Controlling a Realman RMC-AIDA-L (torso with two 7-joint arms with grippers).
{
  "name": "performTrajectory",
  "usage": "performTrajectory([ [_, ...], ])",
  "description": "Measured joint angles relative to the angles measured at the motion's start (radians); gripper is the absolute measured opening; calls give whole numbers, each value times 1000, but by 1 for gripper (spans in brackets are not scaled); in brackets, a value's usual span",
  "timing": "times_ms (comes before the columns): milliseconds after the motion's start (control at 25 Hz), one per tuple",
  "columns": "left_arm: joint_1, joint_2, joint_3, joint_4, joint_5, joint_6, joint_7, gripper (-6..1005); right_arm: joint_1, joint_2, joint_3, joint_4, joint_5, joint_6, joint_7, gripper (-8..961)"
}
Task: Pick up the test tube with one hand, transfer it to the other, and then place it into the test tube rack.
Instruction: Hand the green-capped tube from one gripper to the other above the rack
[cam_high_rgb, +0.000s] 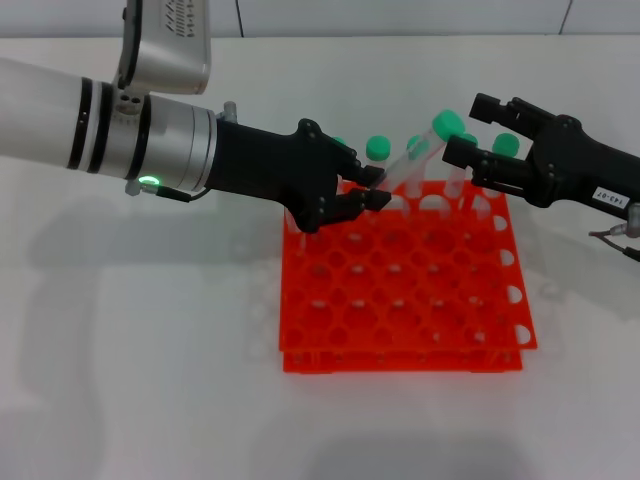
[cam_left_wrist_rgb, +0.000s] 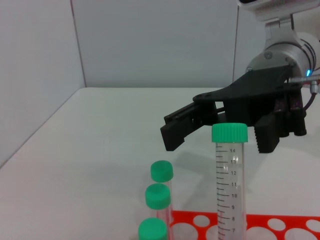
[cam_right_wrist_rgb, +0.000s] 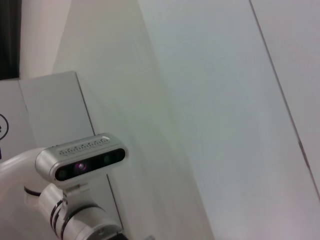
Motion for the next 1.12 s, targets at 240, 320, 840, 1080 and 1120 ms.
performTrajectory([
  [240, 5, 0, 0, 1, -10, -24, 0, 219, 14, 2, -1, 56, 50, -5, -48, 869],
  [320, 5, 0, 1, 1, -10, -30, 1, 219, 20, 3, -1, 73, 61, 1, -64, 869],
  [840, -3, 0, 6, -5, -13, -38, 1, 222, 59, 3, 0, 161, 93, 4, -138, 827],
  [1080, -4, 0, 6, -5, -14, -39, 0, 223, 66, 3, 2, 184, 105, -7, -162, 810],
  [1120, -4, 0, 6, -5, -14, -39, 1, 223, 66, 3, 1, 187, 107, -7, -164, 807],
])
